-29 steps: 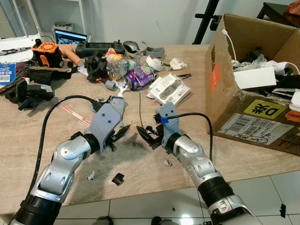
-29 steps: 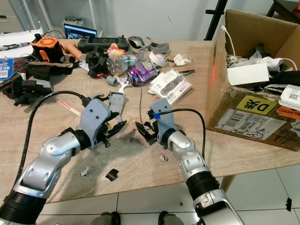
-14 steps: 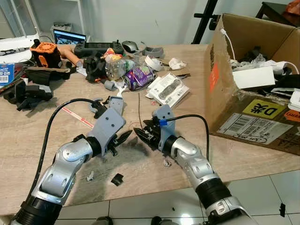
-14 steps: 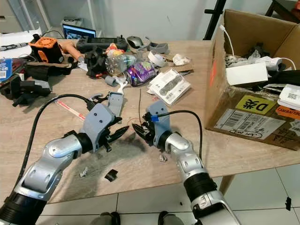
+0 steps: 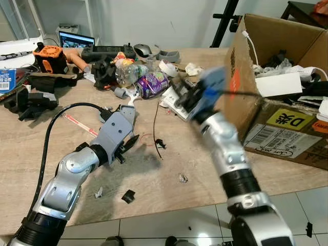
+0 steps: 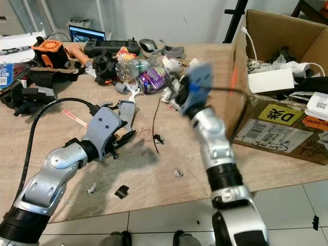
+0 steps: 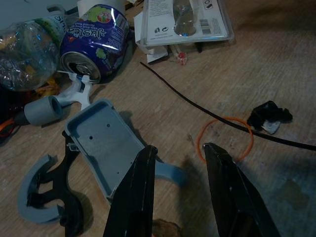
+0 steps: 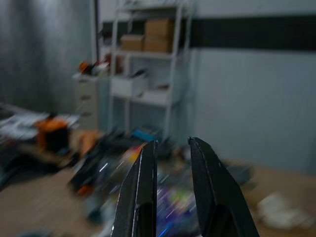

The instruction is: Picking trash to rubbish bin

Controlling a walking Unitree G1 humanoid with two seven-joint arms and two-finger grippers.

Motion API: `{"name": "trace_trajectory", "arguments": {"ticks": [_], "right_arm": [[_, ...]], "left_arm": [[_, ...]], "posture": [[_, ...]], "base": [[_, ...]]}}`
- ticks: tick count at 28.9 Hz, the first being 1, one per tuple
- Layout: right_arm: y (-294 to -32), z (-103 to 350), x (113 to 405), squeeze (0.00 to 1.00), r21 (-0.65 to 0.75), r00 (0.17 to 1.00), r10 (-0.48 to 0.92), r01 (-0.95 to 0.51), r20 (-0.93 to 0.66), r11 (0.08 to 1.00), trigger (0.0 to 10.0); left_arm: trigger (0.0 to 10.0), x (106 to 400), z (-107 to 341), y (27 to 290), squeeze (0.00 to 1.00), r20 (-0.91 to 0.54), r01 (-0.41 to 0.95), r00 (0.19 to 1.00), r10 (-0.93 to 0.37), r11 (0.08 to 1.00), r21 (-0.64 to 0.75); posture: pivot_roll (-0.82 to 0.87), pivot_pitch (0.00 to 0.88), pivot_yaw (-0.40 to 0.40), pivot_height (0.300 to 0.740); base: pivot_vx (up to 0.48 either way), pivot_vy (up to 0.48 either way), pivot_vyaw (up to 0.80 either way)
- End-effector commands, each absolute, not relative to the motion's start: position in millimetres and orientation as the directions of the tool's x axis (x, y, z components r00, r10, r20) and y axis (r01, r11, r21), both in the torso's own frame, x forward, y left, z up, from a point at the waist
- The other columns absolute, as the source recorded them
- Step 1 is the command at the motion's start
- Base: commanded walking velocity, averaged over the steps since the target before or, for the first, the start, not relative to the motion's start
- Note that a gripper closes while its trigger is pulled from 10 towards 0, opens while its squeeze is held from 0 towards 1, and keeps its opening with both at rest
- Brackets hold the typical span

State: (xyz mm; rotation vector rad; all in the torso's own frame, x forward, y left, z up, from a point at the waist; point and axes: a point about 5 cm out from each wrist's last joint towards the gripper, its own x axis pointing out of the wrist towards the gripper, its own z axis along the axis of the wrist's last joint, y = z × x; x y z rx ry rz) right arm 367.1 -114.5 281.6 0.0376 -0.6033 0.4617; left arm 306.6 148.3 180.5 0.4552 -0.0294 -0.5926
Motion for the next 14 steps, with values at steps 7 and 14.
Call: {"name": "trace_trajectory", "arguments": {"ticks": [7,14], "right_arm": [[-126,281,376,0.0,-0.105,0.767,0.446,-0.451,0.461,0.886,10.0],[-79,206,352,1.0,-0.05,0.633,0.764,-0.765,0.127,0.642,10.0]], "left_arm": [[10.0,306,174,144,0.0,-0.112,0.54,0.829,-0.547,0.733,0.414],[10.0,306,175,143,0.0,-0.106,0.537,0.831,-0.547,0.736,0.413]], "posture": [[0.07,0.187,-0.045,0.74],[0.07,0.208,-0.046,0.74]], "base": [[0.0,0.0,0.0],[0.0,0.0,0.0]]}}
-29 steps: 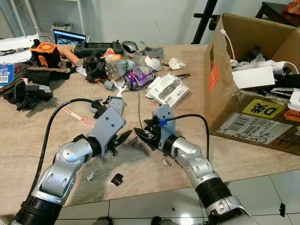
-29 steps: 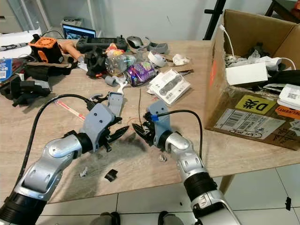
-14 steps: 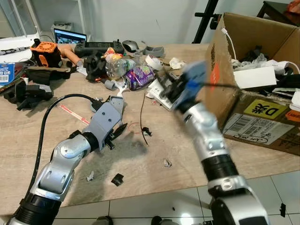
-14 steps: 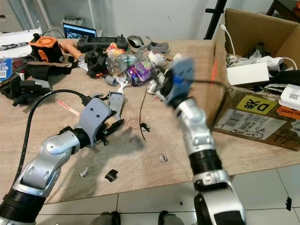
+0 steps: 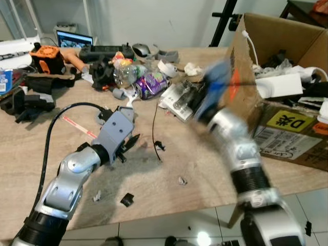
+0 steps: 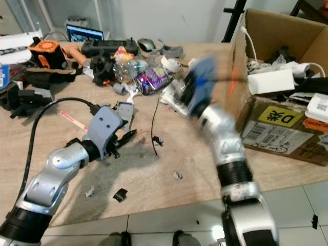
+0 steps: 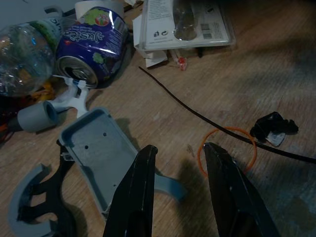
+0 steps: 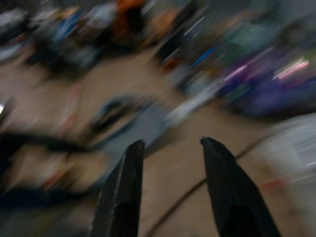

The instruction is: Picking trash to rubbish bin

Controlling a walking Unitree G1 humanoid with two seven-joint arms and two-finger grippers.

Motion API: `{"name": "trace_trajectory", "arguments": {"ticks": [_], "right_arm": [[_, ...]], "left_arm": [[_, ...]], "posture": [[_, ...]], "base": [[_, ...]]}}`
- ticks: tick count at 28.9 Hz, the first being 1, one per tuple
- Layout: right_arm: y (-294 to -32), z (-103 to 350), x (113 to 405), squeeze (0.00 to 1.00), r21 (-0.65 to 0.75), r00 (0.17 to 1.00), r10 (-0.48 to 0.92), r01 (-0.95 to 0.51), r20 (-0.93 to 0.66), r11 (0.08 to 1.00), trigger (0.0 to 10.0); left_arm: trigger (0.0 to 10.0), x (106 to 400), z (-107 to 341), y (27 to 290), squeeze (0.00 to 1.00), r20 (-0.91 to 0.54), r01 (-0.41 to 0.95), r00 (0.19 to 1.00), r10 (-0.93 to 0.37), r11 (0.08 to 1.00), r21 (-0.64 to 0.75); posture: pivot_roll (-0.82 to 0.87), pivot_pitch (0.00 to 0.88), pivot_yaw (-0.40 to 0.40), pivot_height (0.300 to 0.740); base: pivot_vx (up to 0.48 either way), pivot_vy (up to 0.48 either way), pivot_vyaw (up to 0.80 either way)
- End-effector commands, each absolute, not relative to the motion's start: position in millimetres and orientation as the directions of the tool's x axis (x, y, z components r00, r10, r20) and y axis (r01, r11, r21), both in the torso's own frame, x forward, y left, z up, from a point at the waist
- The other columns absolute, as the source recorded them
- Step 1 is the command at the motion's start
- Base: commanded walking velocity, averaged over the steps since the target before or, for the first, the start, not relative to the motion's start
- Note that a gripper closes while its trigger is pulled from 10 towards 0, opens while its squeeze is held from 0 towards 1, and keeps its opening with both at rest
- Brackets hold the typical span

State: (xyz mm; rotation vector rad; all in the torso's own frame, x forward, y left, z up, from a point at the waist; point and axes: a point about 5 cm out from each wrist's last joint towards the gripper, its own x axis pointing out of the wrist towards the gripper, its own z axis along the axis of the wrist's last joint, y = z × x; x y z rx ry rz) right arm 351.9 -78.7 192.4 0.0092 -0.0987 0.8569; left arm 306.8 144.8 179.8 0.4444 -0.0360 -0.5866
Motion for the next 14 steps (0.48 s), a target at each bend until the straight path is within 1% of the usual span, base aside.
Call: {"name": "trace_trajectory", "arguments": {"ticks": [1,3,4,6,8,10,11,14], "right_arm": [[-71,195,345,1.0,-0.048,0.583,0.809,-0.808,0.076,0.587,10.0],[-61,183,337,1.0,-0.054,0.523,0.852,-0.85,0.026,0.524,10.0],[-60,183,338,1.0,-0.056,0.523,0.852,-0.85,0.027,0.524,10.0],[-60,183,339,1.0,-0.057,0.525,0.851,-0.849,0.022,0.525,10.0],[-57,183,339,1.0,-0.042,0.516,0.857,-0.856,0.022,0.516,10.0],[-56,183,338,1.0,-0.035,0.511,0.859,-0.859,0.021,0.511,10.0],[-55,181,338,1.0,-0.032,0.505,0.863,-0.863,0.004,0.505,10.0],[-54,175,334,1.0,-0.038,0.479,0.876,-0.878,-0.05,0.478,10.0]], "left_arm": [[10.0,306,175,143,0.0,-0.106,0.537,0.831,-0.546,0.736,0.413],[10.0,306,175,144,0.0,-0.108,0.535,0.832,-0.545,0.735,0.416],[10.0,307,175,144,0.0,-0.107,0.534,0.832,-0.544,0.736,0.416],[10.0,307,175,144,0.0,-0.107,0.533,0.833,-0.543,0.737,0.417],[10.0,306,175,143,0.0,-0.105,0.536,0.831,-0.546,0.736,0.413],[10.0,306,175,143,0.0,-0.105,0.536,0.831,-0.546,0.737,0.413],[10.0,307,175,143,0.0,-0.106,0.535,0.832,-0.545,0.737,0.413],[10.0,306,174,142,0.0,-0.103,0.536,0.832,-0.545,0.74,0.407]], "posture": [[0.08,0.191,-0.045,0.74],[0.08,0.185,-0.045,0.74],[0.08,0.199,-0.046,0.74],[0.08,0.199,-0.046,0.74],[0.08,0.18,-0.047,0.74],[0.08,0.184,-0.048,0.74],[0.08,0.197,-0.05,0.74],[0.08,0.2,-0.051,0.74]], "base": [[0.0,0.0,0.0],[0.0,0.0,0.0],[0.0,0.0,0.0],[0.0,0.0,0.0],[0.0,0.0,0.0],[0.0,0.0,0.0],[0.0,0.0,0.0],[0.0,0.0,0.0]]}}
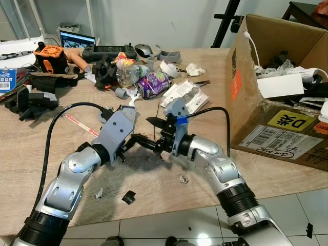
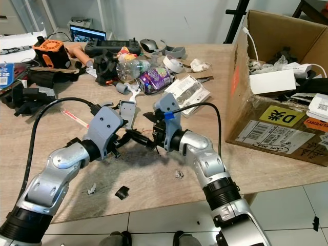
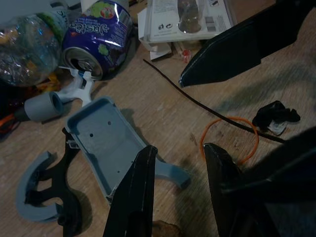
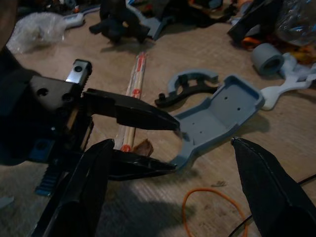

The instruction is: Picking trash to rubbish bin

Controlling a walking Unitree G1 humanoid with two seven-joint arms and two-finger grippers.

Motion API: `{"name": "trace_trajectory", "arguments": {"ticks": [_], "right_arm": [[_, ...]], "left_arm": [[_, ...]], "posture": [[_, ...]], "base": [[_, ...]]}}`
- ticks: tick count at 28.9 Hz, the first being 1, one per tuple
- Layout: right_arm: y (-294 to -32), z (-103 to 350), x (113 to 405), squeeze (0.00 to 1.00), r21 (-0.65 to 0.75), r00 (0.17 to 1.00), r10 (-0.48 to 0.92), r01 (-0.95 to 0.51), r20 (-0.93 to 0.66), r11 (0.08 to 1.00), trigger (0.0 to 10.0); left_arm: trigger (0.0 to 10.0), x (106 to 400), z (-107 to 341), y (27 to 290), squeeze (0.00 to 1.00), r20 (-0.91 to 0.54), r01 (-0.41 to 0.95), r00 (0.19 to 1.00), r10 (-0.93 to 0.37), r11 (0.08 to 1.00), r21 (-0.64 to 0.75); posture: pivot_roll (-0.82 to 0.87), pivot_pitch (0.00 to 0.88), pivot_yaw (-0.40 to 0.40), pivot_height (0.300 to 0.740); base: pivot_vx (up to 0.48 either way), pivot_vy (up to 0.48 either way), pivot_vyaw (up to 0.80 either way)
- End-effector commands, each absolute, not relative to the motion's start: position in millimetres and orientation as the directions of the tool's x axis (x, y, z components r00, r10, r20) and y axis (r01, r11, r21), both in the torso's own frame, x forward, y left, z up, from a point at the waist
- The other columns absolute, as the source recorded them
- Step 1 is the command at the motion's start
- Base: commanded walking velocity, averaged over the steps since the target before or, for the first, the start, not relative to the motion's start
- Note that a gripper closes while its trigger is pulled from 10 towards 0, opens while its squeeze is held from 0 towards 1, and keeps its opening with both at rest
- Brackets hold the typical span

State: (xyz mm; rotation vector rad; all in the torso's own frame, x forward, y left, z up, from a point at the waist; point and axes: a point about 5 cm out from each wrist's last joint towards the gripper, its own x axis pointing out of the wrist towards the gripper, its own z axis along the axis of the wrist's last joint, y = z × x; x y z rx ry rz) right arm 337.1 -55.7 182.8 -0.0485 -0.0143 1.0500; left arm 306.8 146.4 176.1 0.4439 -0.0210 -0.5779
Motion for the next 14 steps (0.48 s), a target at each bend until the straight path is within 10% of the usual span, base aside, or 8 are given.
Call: {"name": "trace_trajectory", "arguments": {"ticks": [1,4,5,6,7,14], "right_arm": [[-56,170,332,1.0,-0.047,0.48,0.873,-0.877,-0.092,0.477,10.0],[-61,160,331,1.0,-0.058,0.485,0.855,-0.873,-0.182,0.483,10.0],[-61,158,331,0.68,-0.058,0.485,0.852,-0.873,-0.197,0.484,10.0],[-63,155,331,0.68,-0.064,0.486,0.842,-0.872,-0.233,0.485,10.0],[-66,152,331,0.0,-0.071,0.491,0.831,-0.868,-0.26,0.491,10.0],[-82,141,338,0.0,-0.068,0.582,0.728,-0.796,-0.363,0.602,10.0]], "left_arm": [[10.0,305,174,142,0.0,-0.106,0.538,0.831,-0.547,0.738,0.408],[10.0,305,173,143,0.0,-0.109,0.538,0.831,-0.546,0.739,0.406],[10.0,304,173,143,0.0,-0.109,0.539,0.831,-0.546,0.739,0.405],[10.0,305,173,143,0.0,-0.11,0.54,0.83,-0.547,0.737,0.406],[10.0,305,174,143,0.0,-0.111,0.539,0.831,-0.546,0.737,0.409],[10.0,306,173,141,0.0,-0.11,0.542,0.828,-0.55,0.735,0.408]], "posture": [[0.08,0.178,-0.05,0.74],[0.08,0.198,-0.05,0.74],[0.08,0.198,-0.05,0.74],[0.08,0.175,-0.049,0.74],[0.08,0.178,-0.048,0.74],[0.08,0.193,-0.051,0.74]], "base": [[0.0,0.0,0.0],[0.0,0.0,0.0],[0.0,0.0,0.0],[0.0,0.0,0.0],[0.0,0.0,0.0],[0.0,0.0,0.0]]}}
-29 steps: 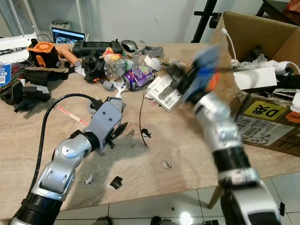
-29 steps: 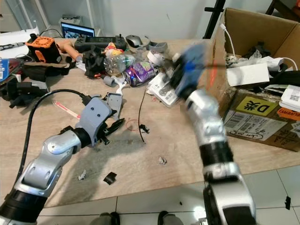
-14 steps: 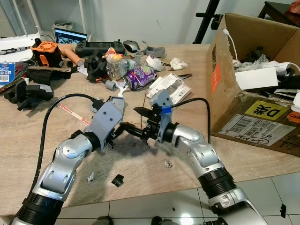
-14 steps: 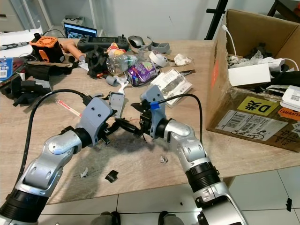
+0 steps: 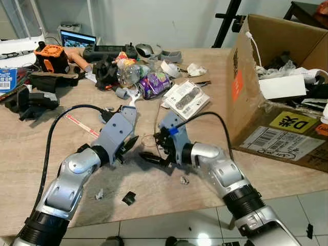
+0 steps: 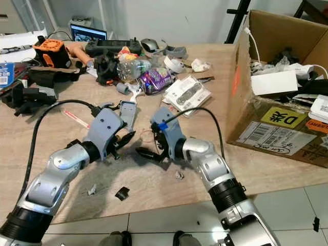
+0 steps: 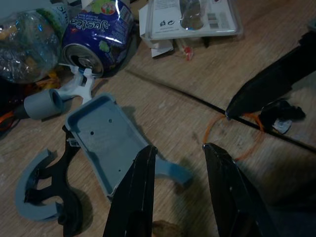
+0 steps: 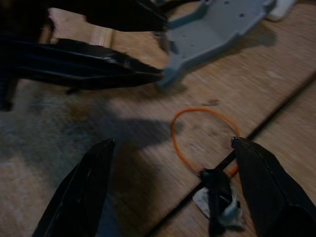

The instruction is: Picking trash to rubbish bin

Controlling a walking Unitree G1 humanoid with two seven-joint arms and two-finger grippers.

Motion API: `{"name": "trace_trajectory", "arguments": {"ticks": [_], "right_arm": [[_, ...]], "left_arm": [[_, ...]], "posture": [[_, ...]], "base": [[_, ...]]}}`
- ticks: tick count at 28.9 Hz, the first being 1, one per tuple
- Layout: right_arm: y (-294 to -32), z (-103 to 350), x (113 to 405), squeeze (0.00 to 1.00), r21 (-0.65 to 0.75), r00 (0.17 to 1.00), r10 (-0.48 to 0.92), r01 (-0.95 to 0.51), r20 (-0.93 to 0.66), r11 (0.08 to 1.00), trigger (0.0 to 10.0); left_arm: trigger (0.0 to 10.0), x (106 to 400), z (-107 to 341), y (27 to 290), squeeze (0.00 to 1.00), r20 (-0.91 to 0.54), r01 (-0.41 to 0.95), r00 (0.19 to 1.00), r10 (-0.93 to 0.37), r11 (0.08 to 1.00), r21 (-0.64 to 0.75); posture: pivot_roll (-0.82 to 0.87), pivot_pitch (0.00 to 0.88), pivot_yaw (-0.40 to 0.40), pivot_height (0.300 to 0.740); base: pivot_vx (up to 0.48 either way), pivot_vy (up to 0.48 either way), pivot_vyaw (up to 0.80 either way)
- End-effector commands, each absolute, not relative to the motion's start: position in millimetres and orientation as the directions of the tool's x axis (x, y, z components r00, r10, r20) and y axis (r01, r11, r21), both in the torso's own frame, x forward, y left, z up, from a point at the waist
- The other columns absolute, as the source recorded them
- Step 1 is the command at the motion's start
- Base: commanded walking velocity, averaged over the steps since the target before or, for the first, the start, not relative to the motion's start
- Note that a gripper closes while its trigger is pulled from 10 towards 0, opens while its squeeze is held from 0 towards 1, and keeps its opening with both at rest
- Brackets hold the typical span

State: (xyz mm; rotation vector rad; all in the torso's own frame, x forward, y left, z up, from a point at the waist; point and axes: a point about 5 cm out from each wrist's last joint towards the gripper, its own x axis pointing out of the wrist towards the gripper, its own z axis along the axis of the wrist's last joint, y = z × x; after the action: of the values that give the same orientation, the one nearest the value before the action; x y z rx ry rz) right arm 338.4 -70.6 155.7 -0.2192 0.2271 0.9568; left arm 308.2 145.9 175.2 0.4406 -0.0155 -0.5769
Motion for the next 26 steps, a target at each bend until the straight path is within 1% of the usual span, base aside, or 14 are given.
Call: {"name": "trace_trajectory", "arguments": {"ticks": [1,7,9,14,15,16,17,18,22,24,26], "right_arm": [[-82,141,338,0.0,-0.068,0.582,0.728,-0.796,-0.363,0.602,10.0],[-92,141,339,0.0,-0.08,0.616,0.685,-0.764,-0.39,0.641,10.0],[-94,139,339,0.0,-0.083,0.618,0.679,-0.761,-0.397,0.644,10.0],[-93,138,337,0.0,-0.066,0.61,0.683,-0.763,-0.401,0.643,10.0],[-92,138,336,0.0,-0.056,0.605,0.686,-0.765,-0.405,0.642,3.8],[-91,139,336,0.0,-0.052,0.604,0.686,-0.764,-0.405,0.643,2.0],[-91,139,336,0.0,-0.051,0.605,0.686,-0.764,-0.404,0.643,2.0],[-91,140,336,0.0,-0.044,0.604,0.688,-0.763,-0.402,0.644,0.0],[-91,139,336,0.0,-0.043,0.604,0.685,-0.762,-0.408,0.646,0.0],[-91,140,335,0.0,-0.037,0.606,0.686,-0.76,-0.403,0.649,0.0],[-91,141,335,0.0,-0.032,0.613,0.686,-0.754,-0.393,0.656,0.0]], "left_arm": [[10.0,306,173,141,0.0,-0.11,0.542,0.828,-0.55,0.735,0.408],[10.0,306,173,142,0.0,-0.111,0.541,0.829,-0.548,0.736,0.407],[10.0,306,173,142,0.0,-0.11,0.54,0.83,-0.547,0.737,0.407],[10.0,306,173,141,0.0,-0.11,0.544,0.826,-0.552,0.732,0.41],[10.0,306,173,140,0.0,-0.108,0.543,0.827,-0.551,0.734,0.409],[10.0,306,173,140,0.0,-0.107,0.543,0.827,-0.552,0.734,0.408],[10.0,306,173,140,0.0,-0.106,0.544,0.826,-0.553,0.734,0.408],[10.0,306,173,141,0.0,-0.108,0.544,0.826,-0.553,0.732,0.41],[10.0,306,173,142,0.0,-0.11,0.542,0.828,-0.55,0.732,0.413],[10.0,305,173,141,0.0,-0.108,0.544,0.826,-0.553,0.731,0.412],[10.0,306,173,142,0.0,-0.108,0.541,0.827,-0.551,0.731,0.416]], "posture": [[0.08,0.193,-0.051,0.74],[0.08,0.182,-0.05,0.74],[0.07,0.198,-0.05,0.74],[0.08,0.173,-0.049,0.74],[0.08,0.188,-0.05,0.74],[0.08,0.183,-0.05,0.74],[0.08,0.17,-0.05,0.74],[0.08,0.162,-0.05,0.74],[0.08,0.182,-0.052,0.74],[0.08,0.159,-0.05,0.74],[0.08,0.171,-0.051,0.74]], "base": [[0.0,0.0,0.0],[0.0,0.0,0.0],[0.0,0.0,0.0],[0.0,0.0,0.0],[0.0,0.0,0.0],[0.0,0.0,0.0],[0.0,0.0,0.0],[0.0,0.0,0.0],[0.0,0.0,0.0],[0.0,0.0,0.0],[0.0,0.0,0.0]]}}
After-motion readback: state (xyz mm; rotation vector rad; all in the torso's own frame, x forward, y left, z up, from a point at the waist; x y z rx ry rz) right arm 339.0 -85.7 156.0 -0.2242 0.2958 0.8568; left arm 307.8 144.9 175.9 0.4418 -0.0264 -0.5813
